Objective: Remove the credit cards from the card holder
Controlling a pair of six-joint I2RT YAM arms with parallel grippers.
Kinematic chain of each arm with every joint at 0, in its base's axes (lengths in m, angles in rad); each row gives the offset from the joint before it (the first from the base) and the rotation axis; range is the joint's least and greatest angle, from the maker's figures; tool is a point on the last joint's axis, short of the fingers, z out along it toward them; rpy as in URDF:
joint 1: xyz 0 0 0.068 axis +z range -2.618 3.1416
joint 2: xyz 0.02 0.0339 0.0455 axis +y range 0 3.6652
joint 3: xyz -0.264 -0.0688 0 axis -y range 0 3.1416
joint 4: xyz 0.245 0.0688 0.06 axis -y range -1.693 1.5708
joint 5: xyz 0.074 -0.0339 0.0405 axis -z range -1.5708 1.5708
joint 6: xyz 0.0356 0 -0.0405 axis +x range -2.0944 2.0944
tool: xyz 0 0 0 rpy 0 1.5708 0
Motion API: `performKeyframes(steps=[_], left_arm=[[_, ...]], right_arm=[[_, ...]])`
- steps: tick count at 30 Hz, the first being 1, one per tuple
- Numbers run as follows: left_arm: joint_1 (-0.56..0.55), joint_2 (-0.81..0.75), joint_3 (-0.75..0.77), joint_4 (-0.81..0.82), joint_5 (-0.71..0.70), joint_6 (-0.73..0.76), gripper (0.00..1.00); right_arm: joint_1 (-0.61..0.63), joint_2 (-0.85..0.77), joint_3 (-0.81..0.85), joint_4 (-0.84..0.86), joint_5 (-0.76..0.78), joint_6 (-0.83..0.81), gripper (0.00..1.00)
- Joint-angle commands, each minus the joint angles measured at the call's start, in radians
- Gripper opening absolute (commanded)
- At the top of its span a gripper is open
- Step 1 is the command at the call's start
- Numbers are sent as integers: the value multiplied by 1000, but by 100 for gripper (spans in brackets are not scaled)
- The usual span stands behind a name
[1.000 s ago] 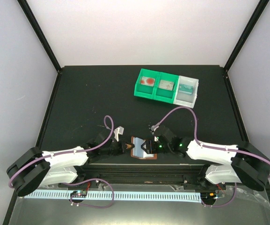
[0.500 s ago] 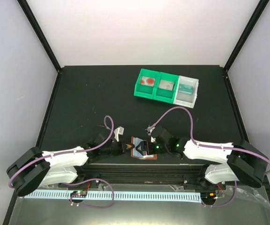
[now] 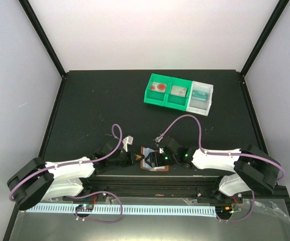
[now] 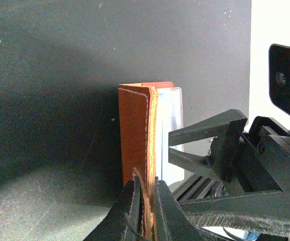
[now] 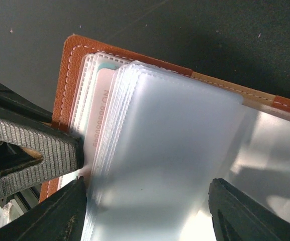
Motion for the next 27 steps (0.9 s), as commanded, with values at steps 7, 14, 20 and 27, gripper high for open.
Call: performKeyframes(steps=[7, 14, 20, 27], left_arm=[[-7, -5, 11, 27, 0, -1, 2], [-6, -9, 5, 23, -6, -1, 2], [-6, -5, 3, 21, -10, 0, 2], [-6, 0, -1, 23, -13, 0, 2]], right_arm=[[6, -7, -1, -4, 42, -7, 56], [7, -21, -5, -21, 61, -10, 52], [7, -52, 3, -51, 74, -23, 60], [7, -71, 2, -55, 78, -34, 57]])
